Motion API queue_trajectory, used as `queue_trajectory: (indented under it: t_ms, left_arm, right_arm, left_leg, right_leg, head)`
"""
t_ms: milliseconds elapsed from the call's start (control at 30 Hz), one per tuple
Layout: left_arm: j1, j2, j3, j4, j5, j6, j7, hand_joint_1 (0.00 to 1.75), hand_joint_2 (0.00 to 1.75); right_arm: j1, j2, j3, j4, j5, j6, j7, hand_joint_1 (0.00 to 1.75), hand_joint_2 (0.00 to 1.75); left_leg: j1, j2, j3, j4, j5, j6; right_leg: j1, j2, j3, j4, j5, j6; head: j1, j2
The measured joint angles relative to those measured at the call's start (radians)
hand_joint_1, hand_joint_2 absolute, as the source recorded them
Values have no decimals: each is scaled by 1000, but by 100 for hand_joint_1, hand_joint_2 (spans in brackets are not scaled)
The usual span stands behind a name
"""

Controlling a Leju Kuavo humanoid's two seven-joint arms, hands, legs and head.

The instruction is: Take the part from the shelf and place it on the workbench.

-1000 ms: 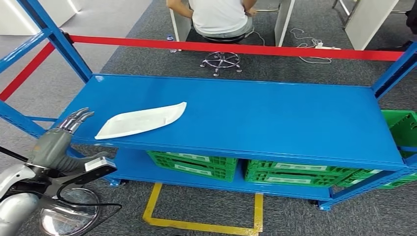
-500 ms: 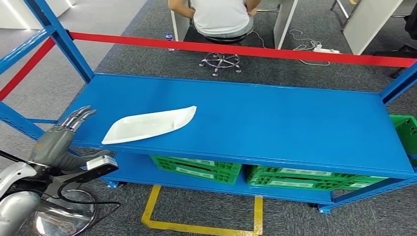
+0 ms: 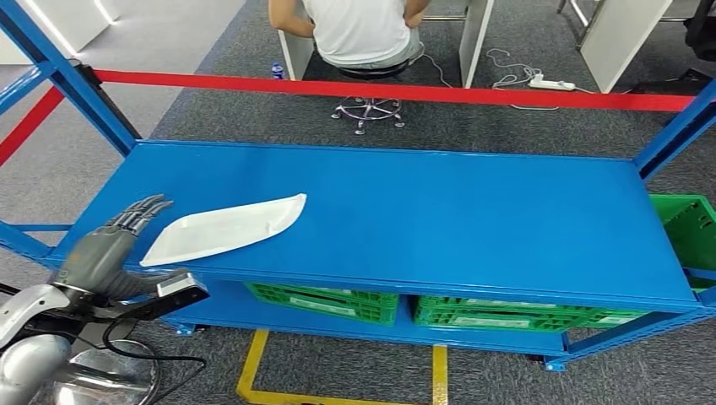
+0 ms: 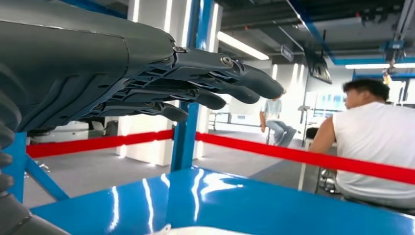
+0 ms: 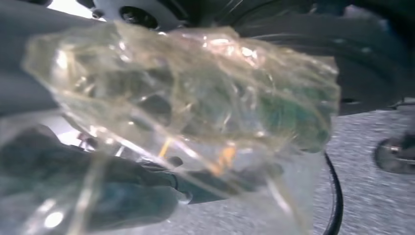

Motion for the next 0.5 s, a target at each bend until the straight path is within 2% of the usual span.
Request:
queue_trajectory:
  t_ms: [67, 100, 133, 167, 233, 300, 500]
  left_arm:
    - [-4, 0, -10, 9, 1, -14, 33, 0, 175]
    - [-9, 0, -15, 15, 2, -23, 52, 0, 175]
    - [-15, 0, -20, 21, 6, -31, 71, 0, 175]
    - [-20, -1, -24, 30, 9, -37, 90, 0, 175]
    - [-30, -3, -32, 50, 18, -49, 127, 0, 175]
    - [-38, -4, -39, 78, 28, -56, 152, 0, 175]
    - [-44, -4, -49, 167, 52, -58, 164, 0, 175]
  right_arm:
    - [0, 6, -9, 4, 10, 7, 0, 0, 0]
    - [0, 9, -13, 6, 15, 11, 0, 0, 0]
    - [-1, 11, -17, 8, 21, 14, 0, 0, 0]
    - [-2, 13, -22, 9, 27, 17, 0, 0, 0]
    - [-3, 16, -32, 11, 39, 25, 0, 0, 0]
    - [-3, 20, -42, 13, 53, 34, 0, 0, 0]
    - [-2, 32, -68, 33, 82, 55, 0, 0, 0]
  left_leg:
    - [0, 0, 33, -108, 90, 6]
    - [-1, -1, 56, -166, 122, 9]
    - [-2, -1, 74, -212, 137, 13]
    - [-3, -2, 83, -238, 138, 14]
    - [-4, -2, 88, -253, 131, 13]
    - [-4, -3, 88, -254, 131, 14]
    - [-6, -3, 89, -254, 126, 23]
  right_leg:
    - [0, 3, 15, -1, -11, 4]
    - [2, 5, 21, -1, -17, 8]
    - [3, 6, 23, 0, -21, 13]
    - [5, 7, 21, 0, -24, 15]
    - [7, 6, 20, -1, -26, 14]
    - [7, 5, 23, -6, -26, 12]
    - [6, 5, 31, -18, -22, 19]
  head:
    - [0, 0]
    - [0, 0]
    - [1, 0]
    - [1, 0]
    - [2, 0]
    - [2, 0]
    - [2, 0]
